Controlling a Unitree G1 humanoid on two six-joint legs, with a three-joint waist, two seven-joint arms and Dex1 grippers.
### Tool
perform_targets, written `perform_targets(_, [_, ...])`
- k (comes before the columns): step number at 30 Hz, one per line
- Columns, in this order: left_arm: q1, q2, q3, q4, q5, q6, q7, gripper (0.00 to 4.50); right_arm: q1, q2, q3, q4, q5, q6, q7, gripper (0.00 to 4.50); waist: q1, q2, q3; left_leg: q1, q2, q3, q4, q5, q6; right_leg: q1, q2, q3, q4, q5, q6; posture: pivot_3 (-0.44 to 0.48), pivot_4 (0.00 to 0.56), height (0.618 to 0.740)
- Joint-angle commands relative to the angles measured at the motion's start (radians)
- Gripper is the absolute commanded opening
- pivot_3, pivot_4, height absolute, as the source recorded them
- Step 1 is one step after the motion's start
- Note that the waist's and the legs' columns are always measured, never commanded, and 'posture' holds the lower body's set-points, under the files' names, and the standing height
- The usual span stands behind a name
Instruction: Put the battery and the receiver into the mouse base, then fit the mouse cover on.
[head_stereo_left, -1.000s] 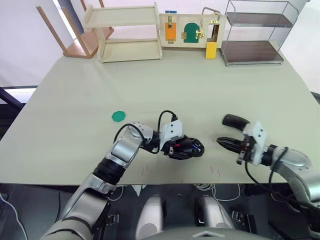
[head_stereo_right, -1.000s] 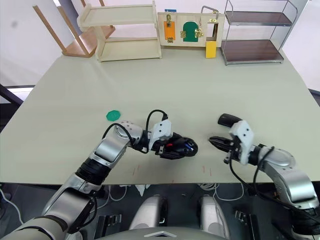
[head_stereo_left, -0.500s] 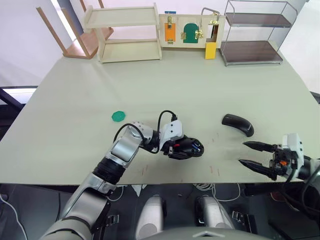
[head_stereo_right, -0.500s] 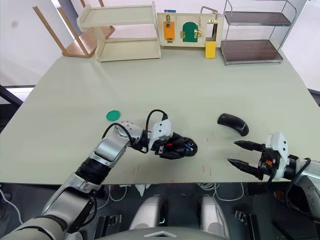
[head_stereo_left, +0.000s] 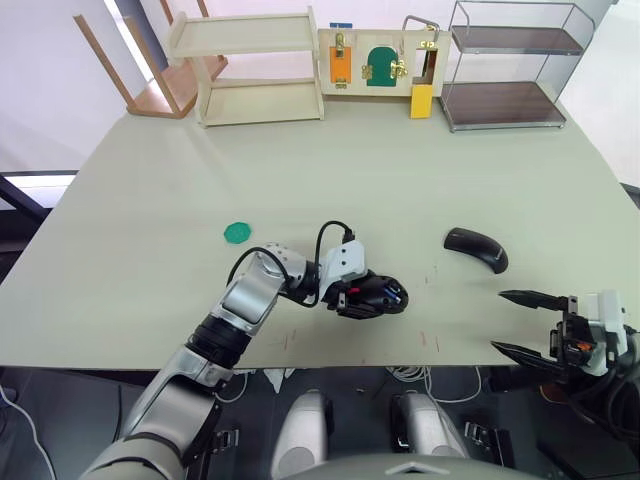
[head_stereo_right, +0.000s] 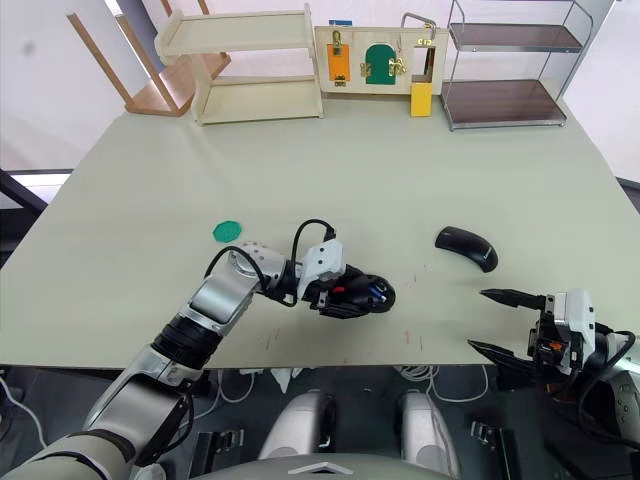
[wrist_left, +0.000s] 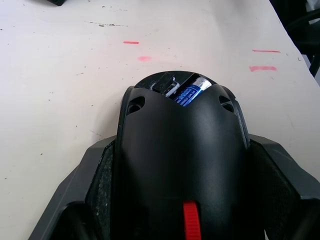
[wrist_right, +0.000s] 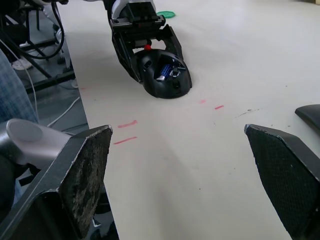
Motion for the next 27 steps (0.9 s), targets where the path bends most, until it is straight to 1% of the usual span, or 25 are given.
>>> perform_targets(1, [0.024, 0.011, -0.027, 0.013, 0.007, 0.019, -0.018, 4.04, 0.008, -0.002, -0.022, 0.007, 0.018, -0.04, 0.03, 4.5, 0.0, 0.0, 0.0, 0.0, 0.0, 0.0, 0.0, 0.0, 0.0, 0.0, 0.0, 0.0, 0.0, 0.0, 0.0, 0.0, 0.15, 0.74])
perform_targets(3, [0.023, 0.009, -0.023, 0.018, 0.01, 0.013, -0.012, 4.42, 0.009, -0.002, -0.02, 0.016, 0.019, -0.049, 0.043, 4.5, 0.002, 0.001, -0.001, 0.0, 0.0, 0.0, 0.0, 0.0, 0.0, 0.0, 0.0, 0.0, 0.0, 0.001, -0.001, 0.0, 0.15, 0.74])
perform_targets(9, [0.026, 0.004, -0.003, 0.014, 0.004, -0.008, 0.009, 4.42, 0.016, -0.002, -0.019, 0.027, 0.029, -0.058, 0.065, 4.5, 0.007, 0.002, -0.001, 0.001, 0.0, 0.001, 0.001, 0.0, 0.0, 0.0, 0.0, 0.001, 0.001, -0.001, 0.0, 0.0, 0.15, 0.74])
perform_targets(16, [0.039, 0.006, 0.048, -0.013, -0.029, -0.1, 0.018, 4.42, 0.007, 0.004, -0.017, 0.026, 0.037, -0.056, 0.077, 4.5, 0.009, 0.002, 0.0, 0.001, 0.0, 0.001, 0.001, 0.0, 0.0, 0.0, 0.0, 0.002, 0.002, 0.0, -0.001, 0.0, 0.15, 0.74])
perform_targets(21, [0.076, 0.028, 0.136, -0.155, -0.144, -0.113, -0.017, 4.42, -0.005, 0.004, -0.01, -0.002, 0.053, -0.035, 0.075, 4.5, 0.014, 0.003, 0.0, 0.001, 0.0, 0.001, 0.001, 0.0, 0.0, 0.0, 0.0, 0.002, 0.002, 0.001, -0.002, 0.0, 0.15, 0.74])
perform_targets(27, [0.114, 0.079, 0.238, -0.238, -0.242, -0.099, -0.039, 4.42, -0.007, 0.02, -0.011, -0.007, 0.069, -0.024, 0.061, 4.5, 0.016, 0.003, 0.001, 0.001, 0.0, 0.001, 0.001, 0.0, 0.0, 0.0, 0.0, 0.002, 0.002, 0.001, -0.002, 0.0, 0.15, 0.74])
